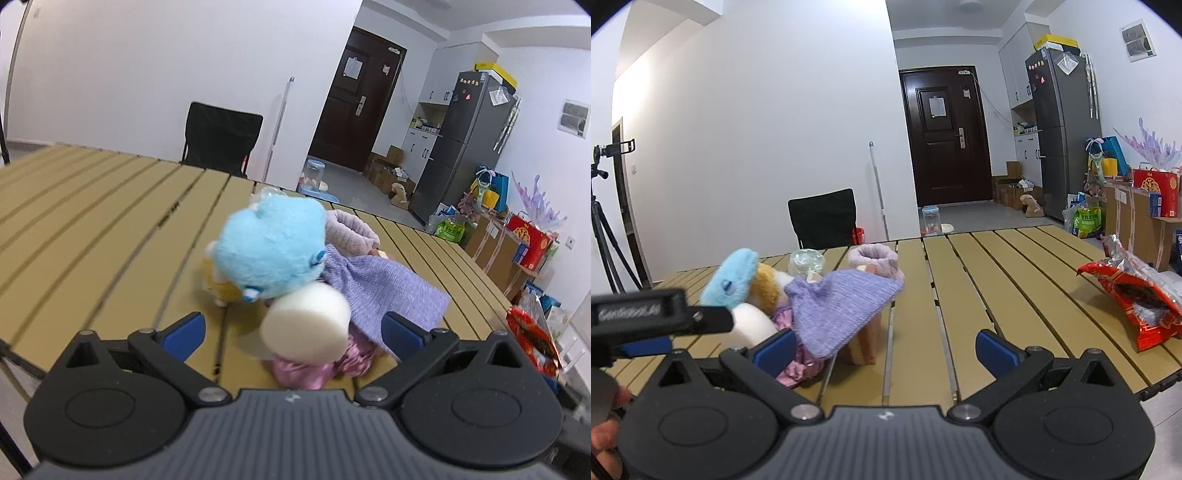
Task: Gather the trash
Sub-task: 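Move the left tool to the white foam cylinder and close on it, then lift the white foam cylinder with the left tool while the right tool grasps the purple cloth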
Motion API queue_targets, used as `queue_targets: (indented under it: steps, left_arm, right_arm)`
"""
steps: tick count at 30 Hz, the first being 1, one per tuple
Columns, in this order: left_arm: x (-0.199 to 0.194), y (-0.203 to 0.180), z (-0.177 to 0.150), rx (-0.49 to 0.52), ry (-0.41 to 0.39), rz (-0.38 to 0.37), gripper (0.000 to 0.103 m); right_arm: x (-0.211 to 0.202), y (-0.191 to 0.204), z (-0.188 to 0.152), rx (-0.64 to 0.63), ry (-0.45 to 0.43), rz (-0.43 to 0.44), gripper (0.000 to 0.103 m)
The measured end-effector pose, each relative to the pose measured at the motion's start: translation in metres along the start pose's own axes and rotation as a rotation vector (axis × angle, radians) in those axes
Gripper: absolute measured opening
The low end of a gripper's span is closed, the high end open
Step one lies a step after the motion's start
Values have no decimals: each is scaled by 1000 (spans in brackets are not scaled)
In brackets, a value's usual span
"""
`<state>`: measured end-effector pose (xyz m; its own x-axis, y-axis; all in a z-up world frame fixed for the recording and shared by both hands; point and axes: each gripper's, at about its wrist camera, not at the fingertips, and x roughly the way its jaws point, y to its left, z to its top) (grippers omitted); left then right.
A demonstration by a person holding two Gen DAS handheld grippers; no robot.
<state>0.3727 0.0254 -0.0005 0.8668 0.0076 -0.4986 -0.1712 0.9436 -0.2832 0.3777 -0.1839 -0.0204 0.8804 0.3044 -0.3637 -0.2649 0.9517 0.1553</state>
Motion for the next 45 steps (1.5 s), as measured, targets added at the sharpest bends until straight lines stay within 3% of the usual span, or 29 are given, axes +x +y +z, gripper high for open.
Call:
queue_targets:
  steps: [6,7,9,11,19,30,37,42,45]
  left_arm:
    - [33,-3,-4,-28,29,-9,102]
    - [35,-1,-5,-35,31,-9,97]
    - [41,3,-7,-55,52,-42,65]
    - [45,9,-9,-73,79,-65,57]
    - [24,20,-7,-25,10,-48,56]
    - [12,42,-4,-20,-22,65,57]
    - [7,58,-2,-20,-32,113,57]
    - [1,67,0,-35,-45,128,57]
    - [0,70,-1,-36,-48,132,57]
  right_arm:
    - [20,-11,-7,8,13,-5,103]
    - [22,-14,-8,15,14,-5,103]
    - [27,-18,-9,32,13,-7,103]
    - [29,-19,-10,45,1,-6,103]
    - [29,0,-12,22,-55,24,103]
    - [38,28,-13,-52,-116,24,101]
    - [62,50,-8,-106,-105,31,76]
    - [78,53,-4,-80,-98,10,72]
    - [82,52,-6,-77,-99,-3,56]
